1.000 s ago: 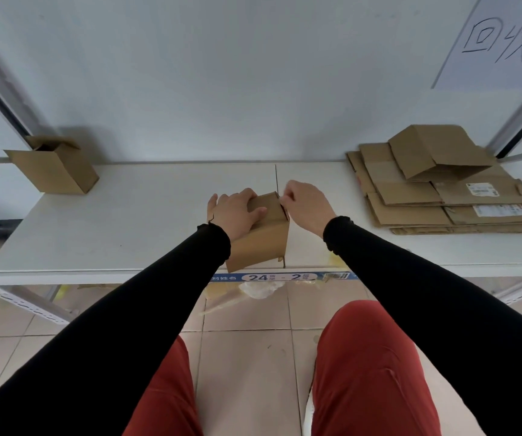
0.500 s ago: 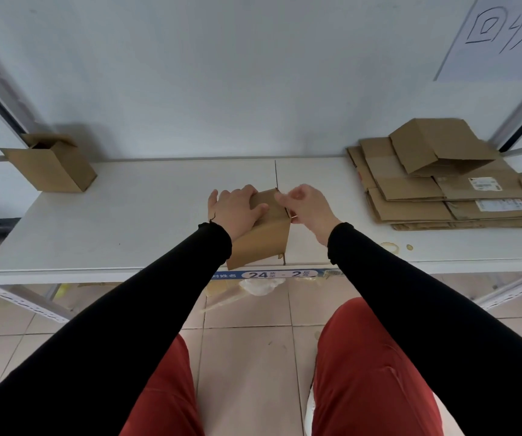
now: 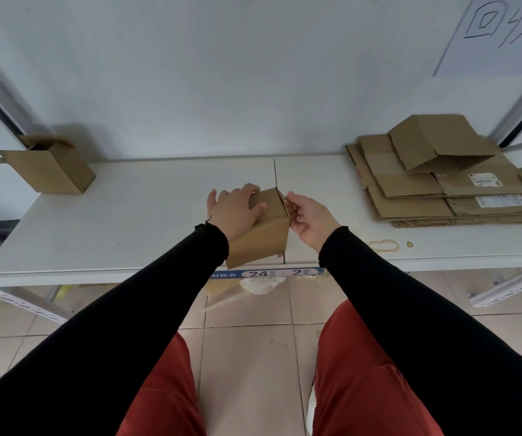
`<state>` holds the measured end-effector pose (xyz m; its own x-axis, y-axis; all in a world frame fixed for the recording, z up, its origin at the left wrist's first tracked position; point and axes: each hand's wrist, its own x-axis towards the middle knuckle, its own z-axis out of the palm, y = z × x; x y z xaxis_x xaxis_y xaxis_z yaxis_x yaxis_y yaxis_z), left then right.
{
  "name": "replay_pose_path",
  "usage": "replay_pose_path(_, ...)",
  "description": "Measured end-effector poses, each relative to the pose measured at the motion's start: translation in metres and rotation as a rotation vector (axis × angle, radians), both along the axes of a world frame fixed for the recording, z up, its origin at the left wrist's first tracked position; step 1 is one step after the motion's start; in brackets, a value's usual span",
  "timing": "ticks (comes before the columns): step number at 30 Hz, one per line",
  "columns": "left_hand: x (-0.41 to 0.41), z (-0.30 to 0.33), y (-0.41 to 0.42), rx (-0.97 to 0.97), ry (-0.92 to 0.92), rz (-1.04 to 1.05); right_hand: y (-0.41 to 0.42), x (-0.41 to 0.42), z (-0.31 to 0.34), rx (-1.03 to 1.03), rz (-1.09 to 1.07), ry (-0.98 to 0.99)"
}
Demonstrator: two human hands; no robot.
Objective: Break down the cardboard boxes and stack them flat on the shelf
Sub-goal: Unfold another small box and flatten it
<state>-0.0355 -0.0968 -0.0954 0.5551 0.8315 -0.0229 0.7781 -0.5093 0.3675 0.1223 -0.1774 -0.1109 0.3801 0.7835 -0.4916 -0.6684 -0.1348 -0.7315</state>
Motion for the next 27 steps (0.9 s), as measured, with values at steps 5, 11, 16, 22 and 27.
replay_pose_path(5, -0.014, 0.023, -0.009, -0.179, -0.275, -0.239, -0.003, -0.011, 0.032, 0.114, 0.112, -0.313)
replay_pose_path(11, -0.039, 0.02, -0.022, -0.035, -0.549, -0.182, 0.001, -0.043, 0.058, 0.208, 0.21, -0.739)
replay_pose_path(16, -0.053, -0.01, -0.039, -0.091, -0.653, -0.01, 0.008, -0.066, 0.046, 0.081, 0.245, -0.846)
replay_pose_path(22, -0.063, -0.018, -0.034, -0.057, -0.695, 0.029, 0.02, -0.077, 0.049, 0.028, 0.198, -0.659)
replay_pose_path(27, -0.072, -0.022, -0.033, -0.038, -0.741, 0.018, 0.019, -0.073, 0.043, -0.008, 0.07, -0.699)
